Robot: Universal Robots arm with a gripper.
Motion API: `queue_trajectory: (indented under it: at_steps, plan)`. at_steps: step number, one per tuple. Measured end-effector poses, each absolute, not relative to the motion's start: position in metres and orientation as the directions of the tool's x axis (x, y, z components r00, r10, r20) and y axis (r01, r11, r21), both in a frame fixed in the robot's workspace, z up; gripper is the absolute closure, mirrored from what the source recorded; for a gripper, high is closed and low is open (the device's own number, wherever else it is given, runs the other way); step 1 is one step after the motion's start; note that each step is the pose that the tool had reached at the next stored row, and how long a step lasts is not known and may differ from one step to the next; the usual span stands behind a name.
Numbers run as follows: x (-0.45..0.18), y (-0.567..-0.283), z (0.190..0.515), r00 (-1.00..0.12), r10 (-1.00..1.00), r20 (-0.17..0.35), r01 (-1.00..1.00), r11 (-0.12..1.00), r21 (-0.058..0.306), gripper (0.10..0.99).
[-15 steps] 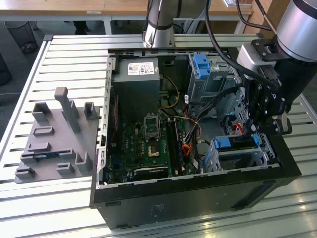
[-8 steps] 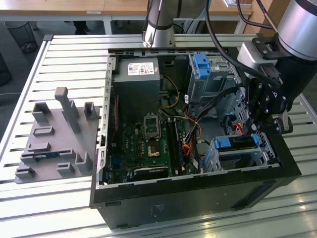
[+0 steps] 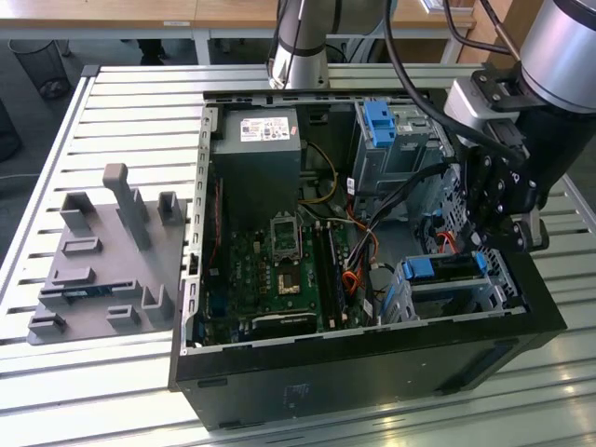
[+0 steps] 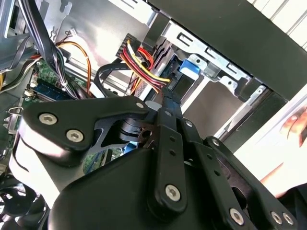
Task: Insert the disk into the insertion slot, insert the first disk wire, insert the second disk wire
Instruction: 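Insert the second disk wire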
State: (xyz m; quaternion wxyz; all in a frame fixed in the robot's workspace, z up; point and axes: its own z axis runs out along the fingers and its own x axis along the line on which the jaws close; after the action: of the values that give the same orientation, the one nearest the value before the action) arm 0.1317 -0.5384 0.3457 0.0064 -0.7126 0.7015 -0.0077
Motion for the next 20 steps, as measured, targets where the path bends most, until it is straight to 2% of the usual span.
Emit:
queue_trajectory:
  at_steps: [20]
  plan:
    - [0.113, -0.537, 0.347, 0.016, -1.0, 0.0, -1.0, -0.016, -0.021, 0.98]
